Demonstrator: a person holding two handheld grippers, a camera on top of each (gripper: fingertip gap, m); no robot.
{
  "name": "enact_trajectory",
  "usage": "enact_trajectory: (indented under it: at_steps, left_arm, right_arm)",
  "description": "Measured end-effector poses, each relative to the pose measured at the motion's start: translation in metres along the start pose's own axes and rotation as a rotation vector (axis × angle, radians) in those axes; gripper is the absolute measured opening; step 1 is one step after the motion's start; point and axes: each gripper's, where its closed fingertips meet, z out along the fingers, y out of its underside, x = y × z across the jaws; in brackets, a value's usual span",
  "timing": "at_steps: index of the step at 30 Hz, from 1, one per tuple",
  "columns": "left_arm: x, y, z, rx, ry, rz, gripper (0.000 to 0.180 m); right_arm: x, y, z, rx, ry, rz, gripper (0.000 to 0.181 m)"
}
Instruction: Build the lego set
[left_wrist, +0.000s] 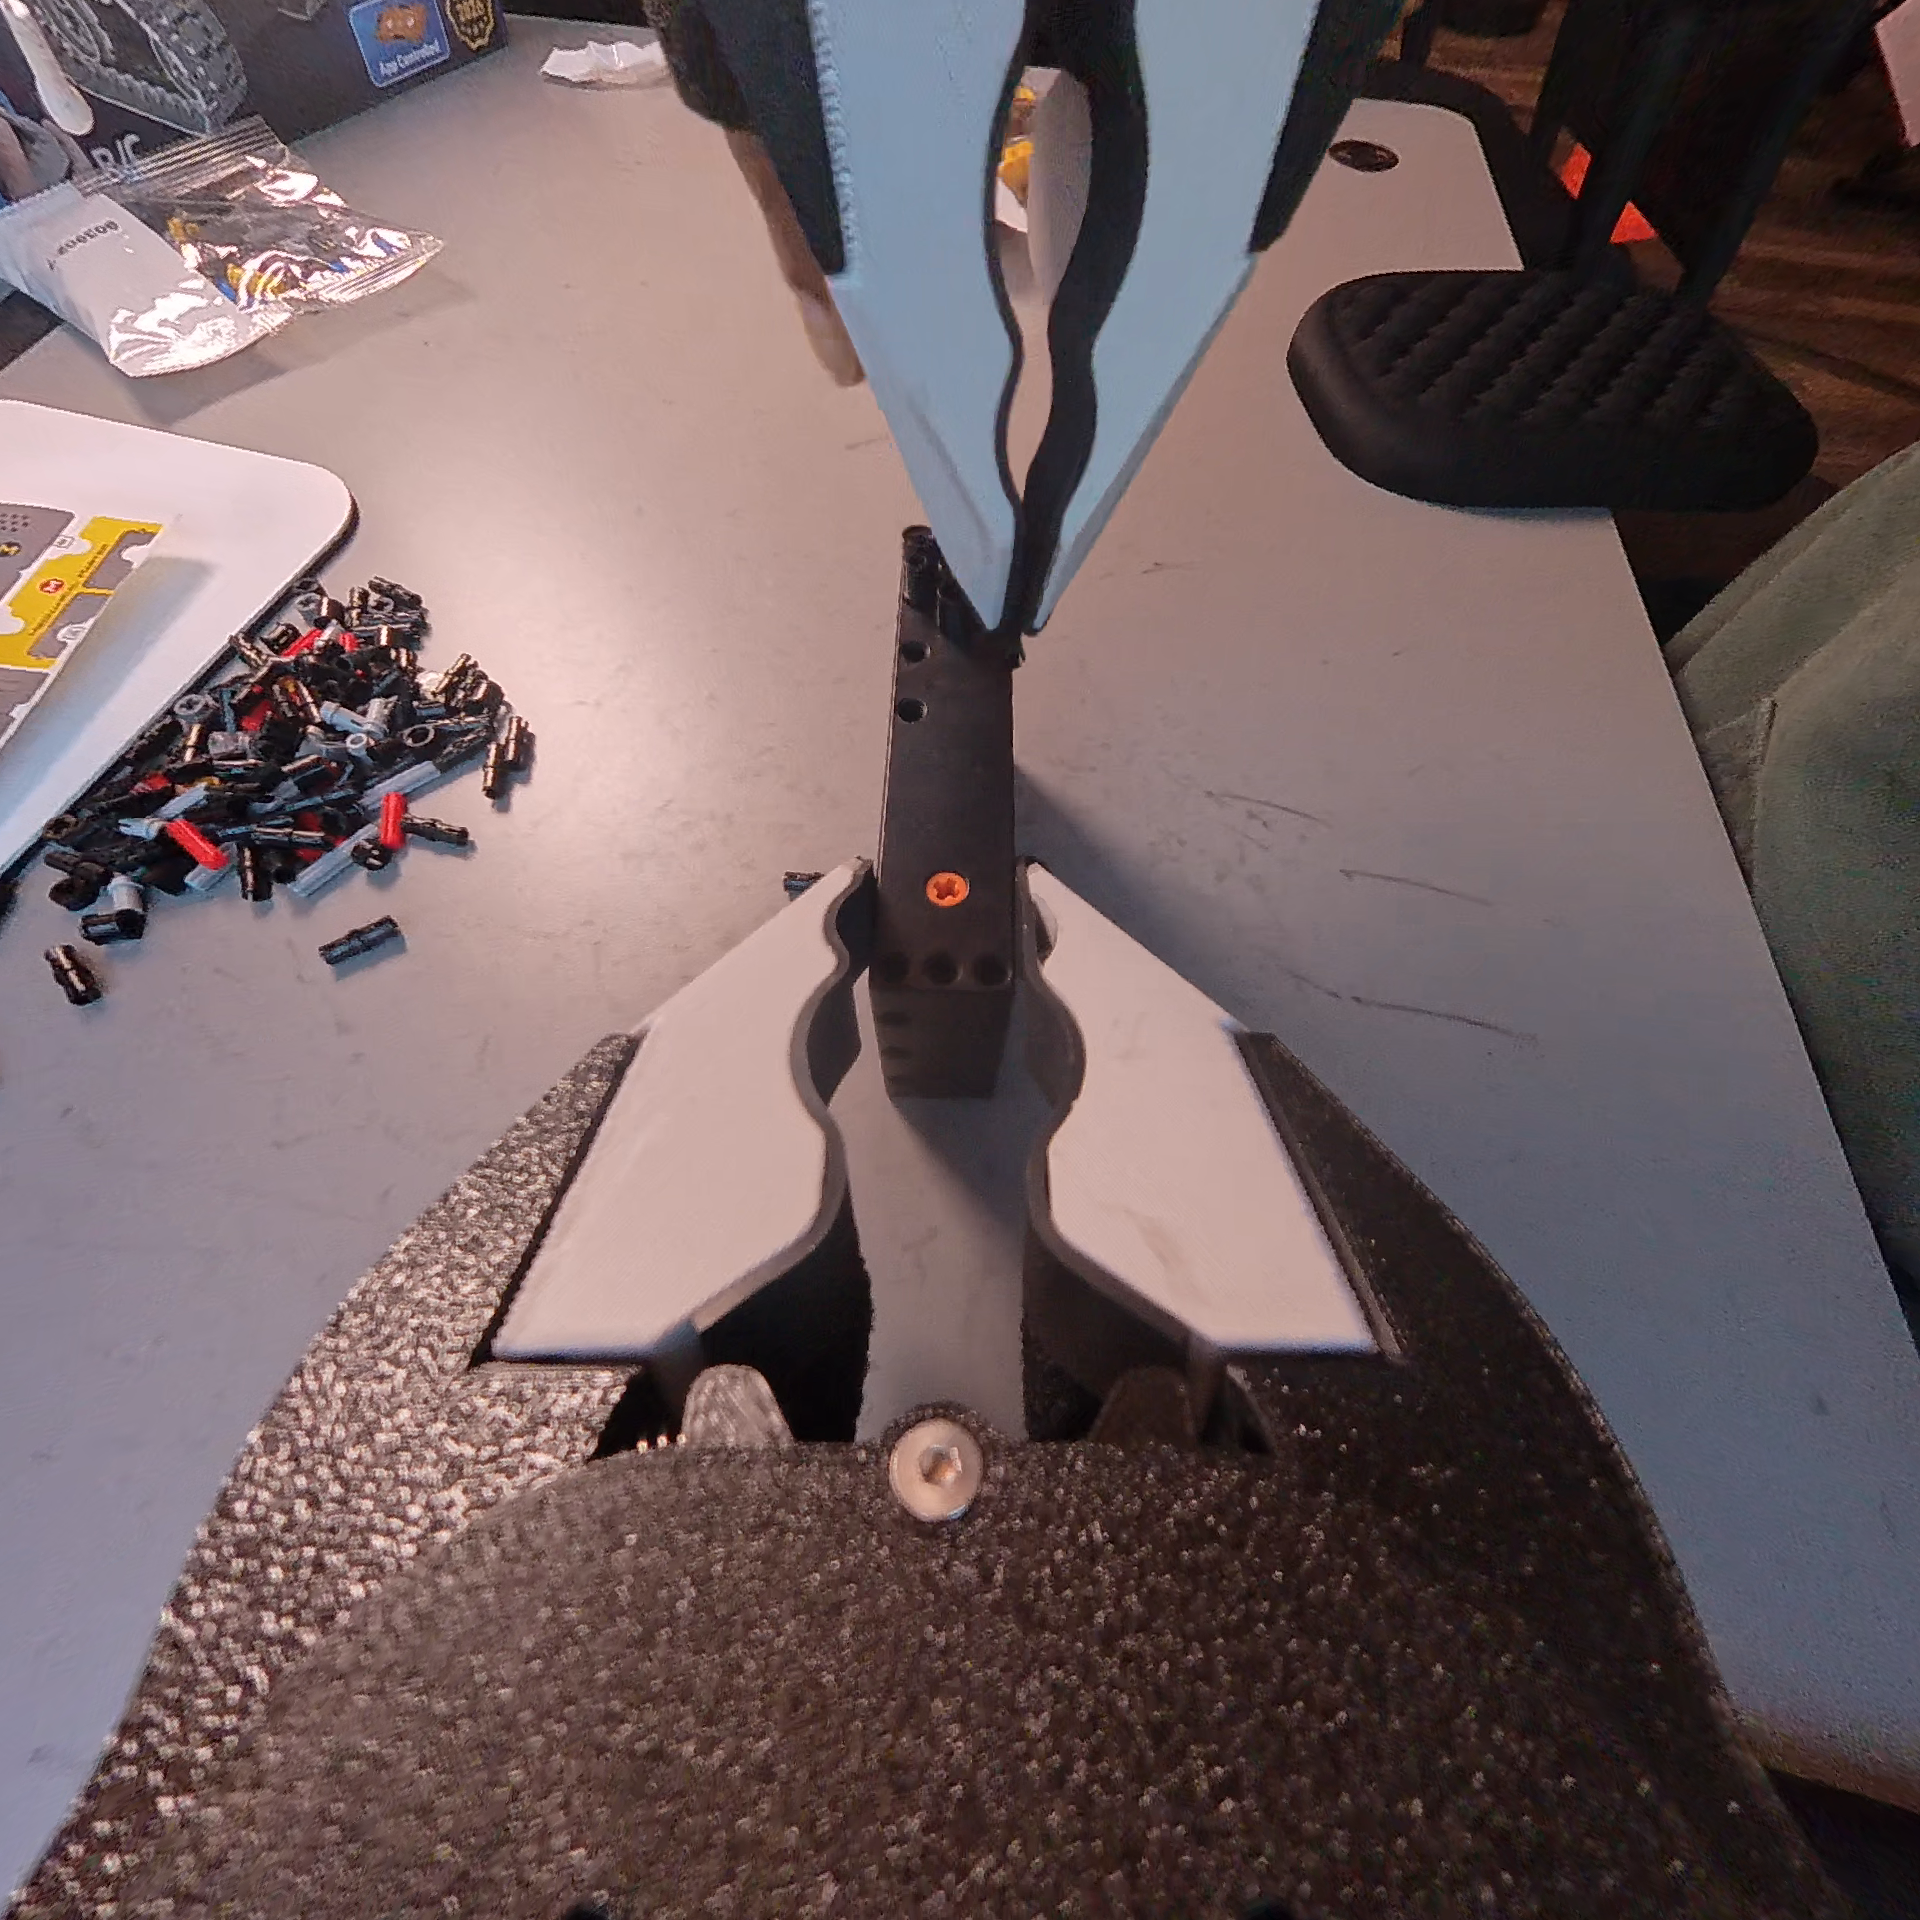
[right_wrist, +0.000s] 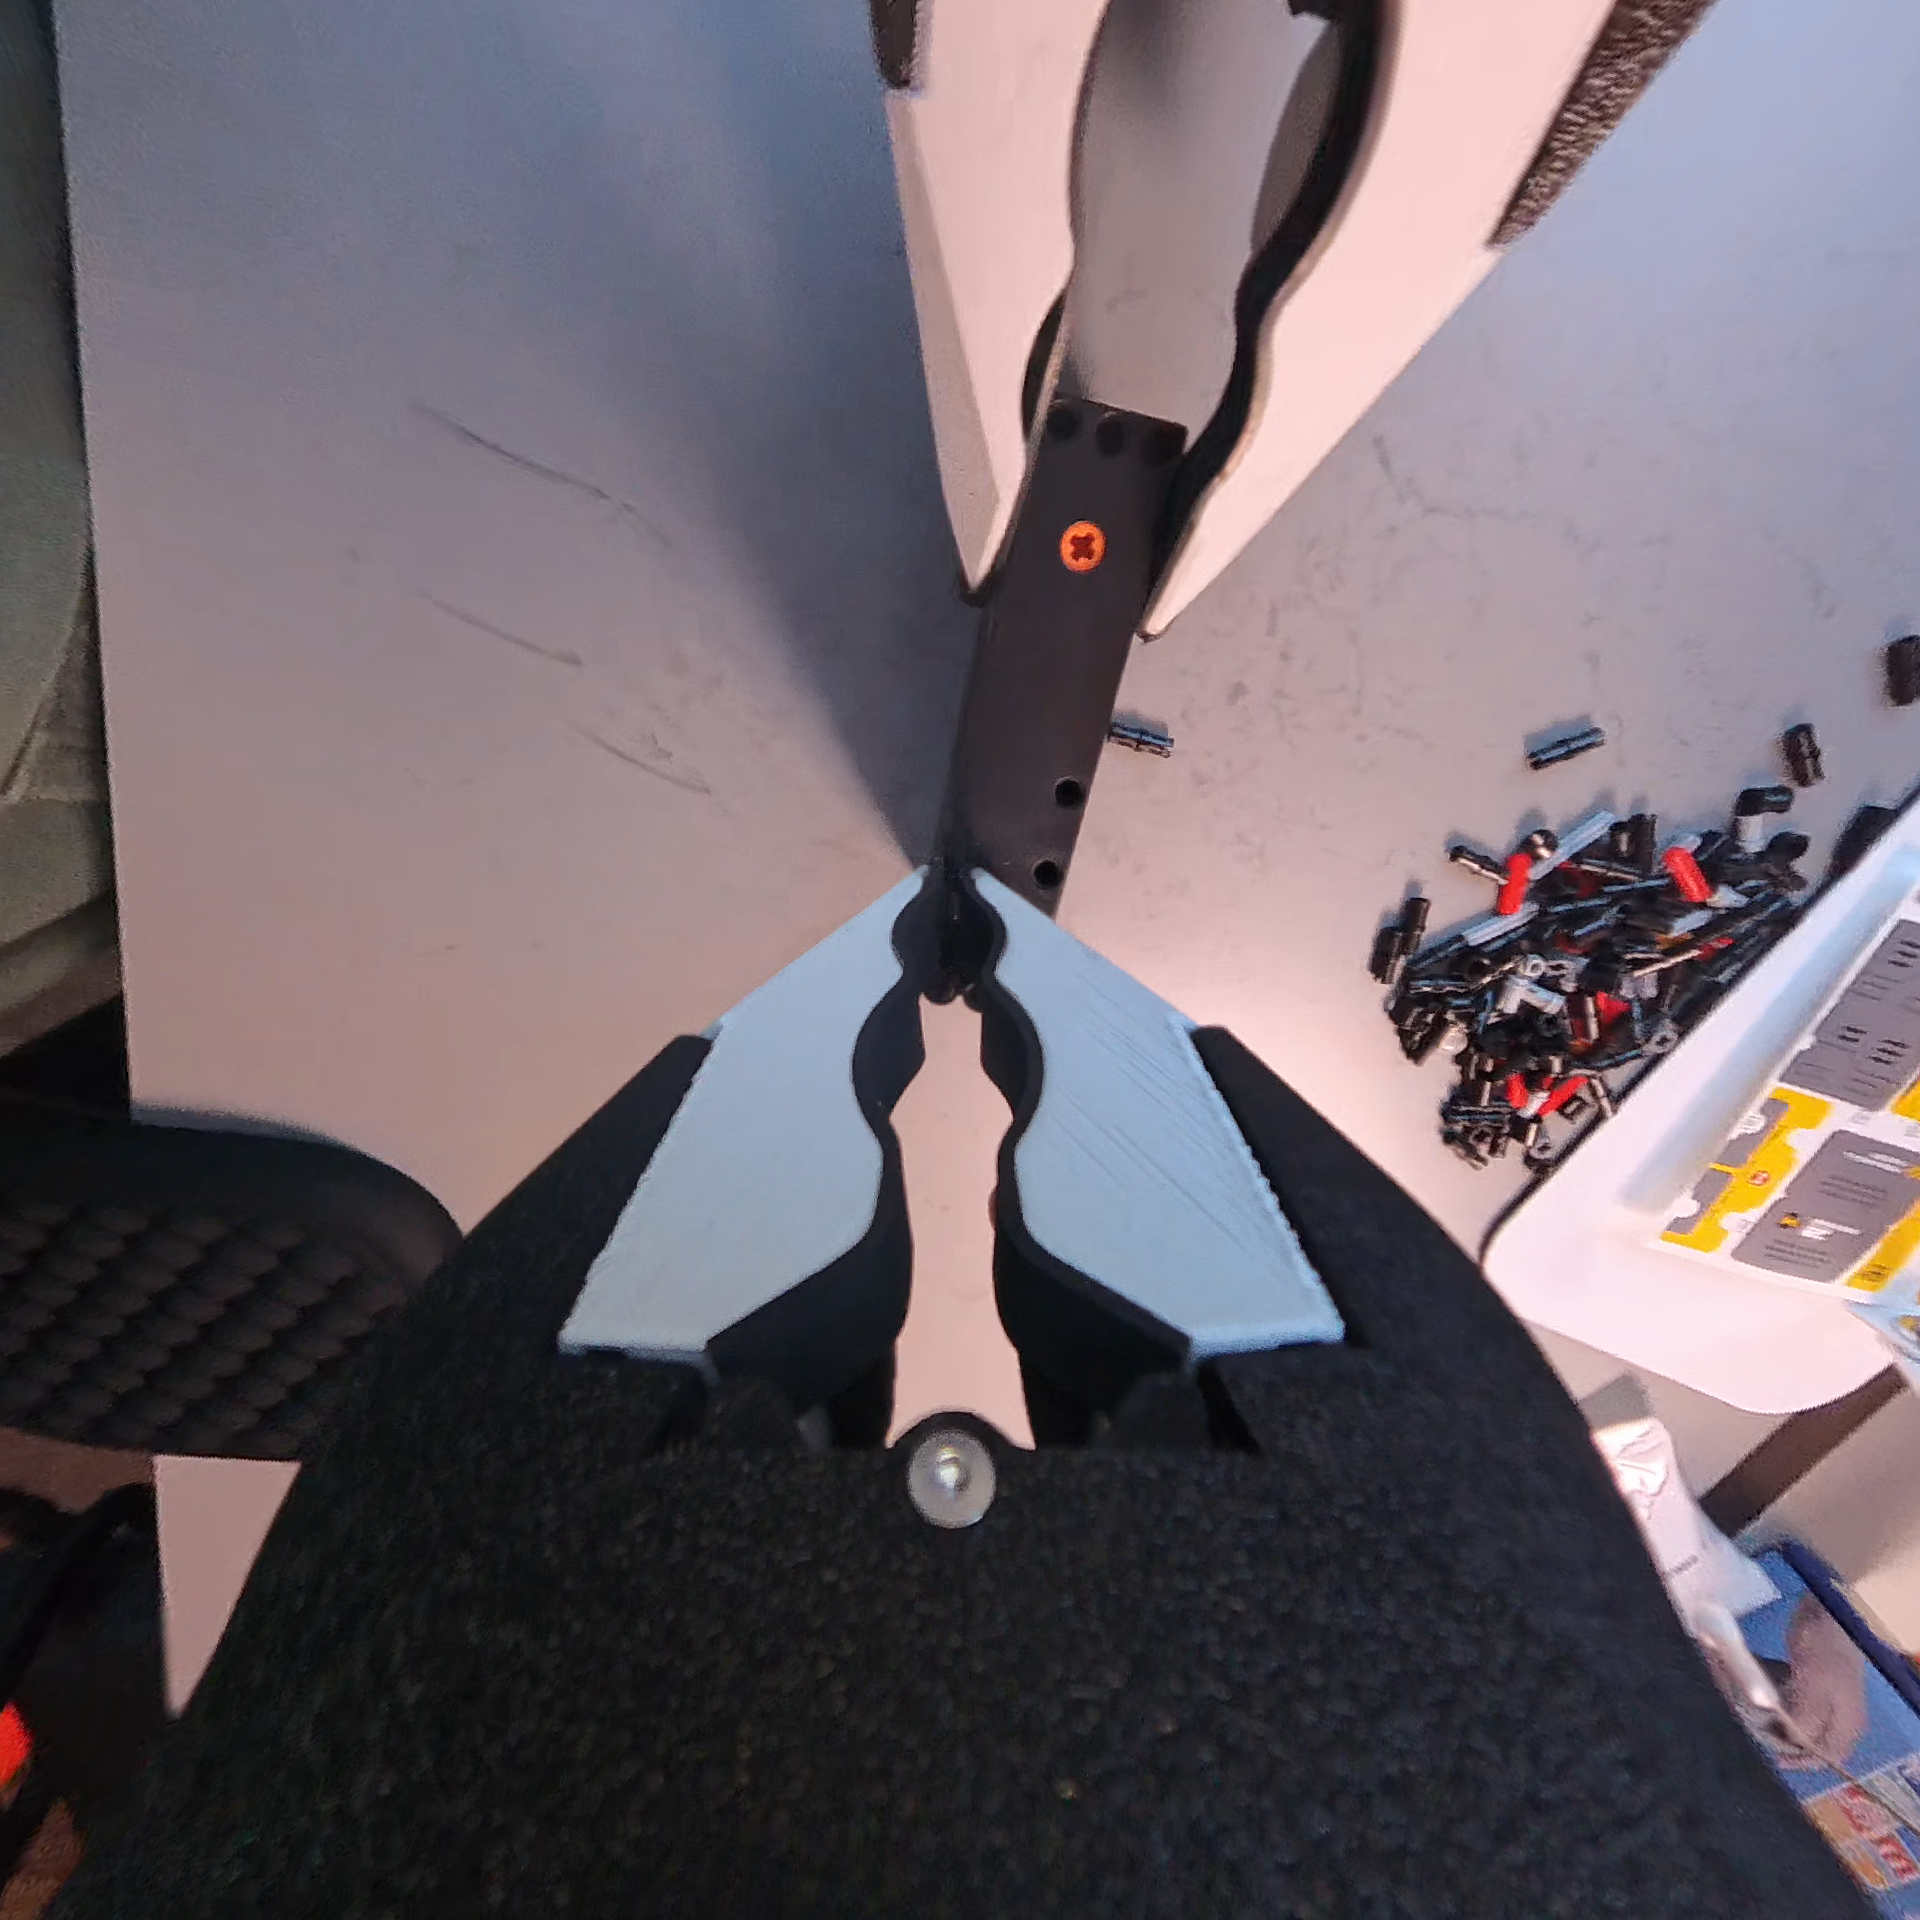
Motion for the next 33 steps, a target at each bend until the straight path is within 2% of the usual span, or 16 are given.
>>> enact_trajectory:
  at_steps: [4,11,15,19,28,33]
  left_arm:
    - [-0.002,0.001,-0.002,0.002,0.004,-0.017,0.025]
    - [-0.004,0.001,-0.005,0.008,-0.007,-0.018,0.028]
    - [-0.004,0.000,-0.006,0.017,-0.007,-0.021,0.027]
    - [-0.006,0.000,-0.006,0.017,-0.020,-0.014,0.027]
    - [-0.012,0.000,-0.007,0.020,-0.068,-0.004,0.027]
    - [-0.013,0.000,-0.008,0.028,-0.069,-0.008,0.028]
  right_arm:
    - [0.003,-0.001,-0.004,0.044,0.024,0.032,0.000]
    - [0.004,-0.021,-0.010,0.346,0.046,0.222,0.000]
    - [0.002,-0.017,-0.014,0.361,0.172,0.176,0.000]
    - [-0.020,-0.020,-0.011,0.365,0.224,0.130,0.011]
    - [-0.093,-0.028,0.041,0.444,0.042,0.227,0.024]
    - [-0.096,-0.024,0.056,0.433,0.068,0.262,0.023]
